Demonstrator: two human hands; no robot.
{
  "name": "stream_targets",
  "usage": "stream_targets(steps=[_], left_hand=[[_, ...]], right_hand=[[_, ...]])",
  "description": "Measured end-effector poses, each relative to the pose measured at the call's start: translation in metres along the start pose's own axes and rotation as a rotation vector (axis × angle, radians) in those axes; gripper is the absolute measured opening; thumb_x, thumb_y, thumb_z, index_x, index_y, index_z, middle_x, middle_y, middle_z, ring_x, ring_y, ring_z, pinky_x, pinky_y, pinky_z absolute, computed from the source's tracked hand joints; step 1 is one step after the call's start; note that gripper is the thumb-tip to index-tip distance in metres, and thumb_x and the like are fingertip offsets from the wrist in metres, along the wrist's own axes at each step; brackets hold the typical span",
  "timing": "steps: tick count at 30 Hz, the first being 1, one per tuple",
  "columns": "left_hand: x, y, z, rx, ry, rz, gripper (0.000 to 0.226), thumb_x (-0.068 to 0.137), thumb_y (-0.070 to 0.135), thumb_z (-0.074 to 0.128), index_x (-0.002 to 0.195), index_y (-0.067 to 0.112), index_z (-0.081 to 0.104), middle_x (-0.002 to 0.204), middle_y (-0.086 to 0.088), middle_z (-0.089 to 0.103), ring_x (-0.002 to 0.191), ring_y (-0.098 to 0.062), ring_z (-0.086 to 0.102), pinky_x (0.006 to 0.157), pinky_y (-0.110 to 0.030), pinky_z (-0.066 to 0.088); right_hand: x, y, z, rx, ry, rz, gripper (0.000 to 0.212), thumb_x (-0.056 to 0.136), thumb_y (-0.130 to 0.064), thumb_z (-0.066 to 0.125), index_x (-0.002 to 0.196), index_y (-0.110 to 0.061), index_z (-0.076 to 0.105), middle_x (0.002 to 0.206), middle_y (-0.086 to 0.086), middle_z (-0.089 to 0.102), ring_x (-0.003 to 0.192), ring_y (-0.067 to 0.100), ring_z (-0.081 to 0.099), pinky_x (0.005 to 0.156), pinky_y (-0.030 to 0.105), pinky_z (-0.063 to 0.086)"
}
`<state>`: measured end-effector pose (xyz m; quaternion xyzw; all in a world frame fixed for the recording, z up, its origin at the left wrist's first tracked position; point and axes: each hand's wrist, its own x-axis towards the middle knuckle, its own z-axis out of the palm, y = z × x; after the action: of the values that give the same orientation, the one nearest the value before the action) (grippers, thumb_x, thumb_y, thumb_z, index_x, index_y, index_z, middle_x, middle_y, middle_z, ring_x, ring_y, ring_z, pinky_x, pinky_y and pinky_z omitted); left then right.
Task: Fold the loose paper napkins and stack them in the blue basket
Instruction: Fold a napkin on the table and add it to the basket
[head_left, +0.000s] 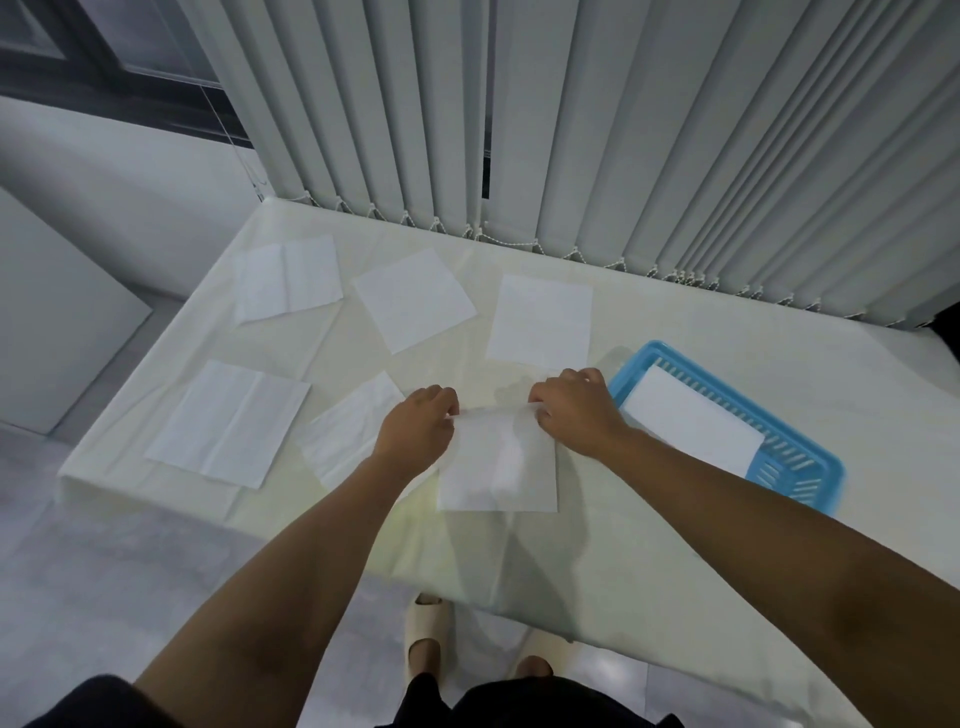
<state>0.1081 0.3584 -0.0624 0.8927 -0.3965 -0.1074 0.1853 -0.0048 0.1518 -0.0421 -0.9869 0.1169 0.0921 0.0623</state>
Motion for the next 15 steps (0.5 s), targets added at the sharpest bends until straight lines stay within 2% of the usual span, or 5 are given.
stream_targets(steps=[4, 10, 15], left_hand=[[-0.020, -0.002, 0.005, 0.039, -0.024, 0.127, 0.013, 0.077, 0.006, 0.059, 0.090, 0.010, 0.059, 0.091, -0.003, 0.062, 0.086, -0.025, 0.056, 0.060, -0.029, 0.039], [-0.050, -0.007, 0.016, 0.090, -0.126, 0.209, 0.015, 0.068, 0.014, 0.056, 0.083, 0.012, 0.058, 0.093, -0.002, 0.062, 0.083, -0.026, 0.057, 0.064, -0.028, 0.035], [-0.067, -0.014, 0.024, 0.121, -0.166, 0.215, 0.015, 0.067, 0.021, 0.056, 0.081, 0.015, 0.058, 0.090, 0.001, 0.061, 0.078, -0.024, 0.058, 0.064, -0.027, 0.039]], right_hand=[[-0.034, -0.008, 0.019, -0.128, 0.186, -0.096, 0.008, 0.086, -0.021, 0.054, 0.082, -0.020, 0.061, 0.081, -0.002, 0.068, 0.082, 0.023, 0.059, 0.086, 0.040, 0.038], [-0.070, -0.019, 0.047, -0.135, 0.185, -0.158, 0.005, 0.076, -0.027, 0.067, 0.078, -0.023, 0.064, 0.082, -0.004, 0.068, 0.079, 0.020, 0.062, 0.083, 0.041, 0.046], [-0.086, -0.023, 0.059, -0.139, 0.132, -0.187, 0.009, 0.078, -0.032, 0.063, 0.081, -0.024, 0.066, 0.087, -0.004, 0.068, 0.082, 0.019, 0.062, 0.085, 0.040, 0.046]])
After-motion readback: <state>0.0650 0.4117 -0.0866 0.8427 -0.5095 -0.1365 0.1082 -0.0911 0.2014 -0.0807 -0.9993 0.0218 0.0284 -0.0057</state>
